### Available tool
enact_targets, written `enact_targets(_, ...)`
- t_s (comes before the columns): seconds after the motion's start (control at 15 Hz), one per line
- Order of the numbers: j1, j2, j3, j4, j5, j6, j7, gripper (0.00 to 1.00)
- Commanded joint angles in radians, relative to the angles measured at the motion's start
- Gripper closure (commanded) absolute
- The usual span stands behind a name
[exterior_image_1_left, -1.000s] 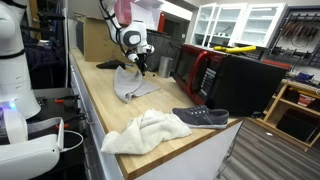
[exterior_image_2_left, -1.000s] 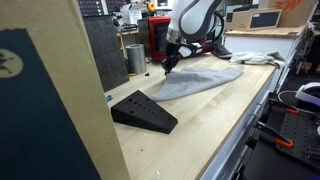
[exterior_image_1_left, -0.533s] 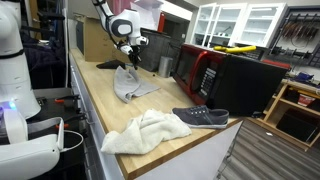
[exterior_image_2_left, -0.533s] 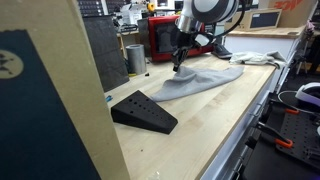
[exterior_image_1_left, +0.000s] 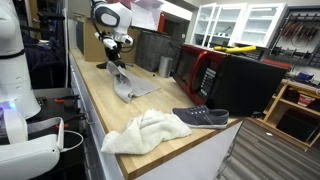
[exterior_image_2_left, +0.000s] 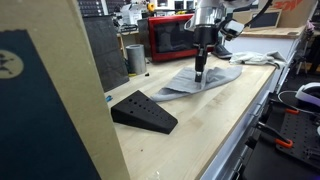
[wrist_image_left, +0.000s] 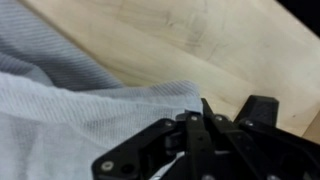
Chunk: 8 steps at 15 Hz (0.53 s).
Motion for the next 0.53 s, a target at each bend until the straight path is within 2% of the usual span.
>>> enact_targets(0.0,0.071,-0.091,-0.028,-0.021,0.046,-0.209,-0.059,0.99)
enact_targets(0.2,0.114,-0.104,-0.031,0.001,0.060,-0.421,-0.072,0.99)
enact_targets(0.27,0.124,-0.107,-0.032,0.007,0.063,-0.489,-0.078,0.77)
enact_targets(0.47,0.133,-0.088,-0.039,0.049,0.068,-0.688,-0.124,0.54)
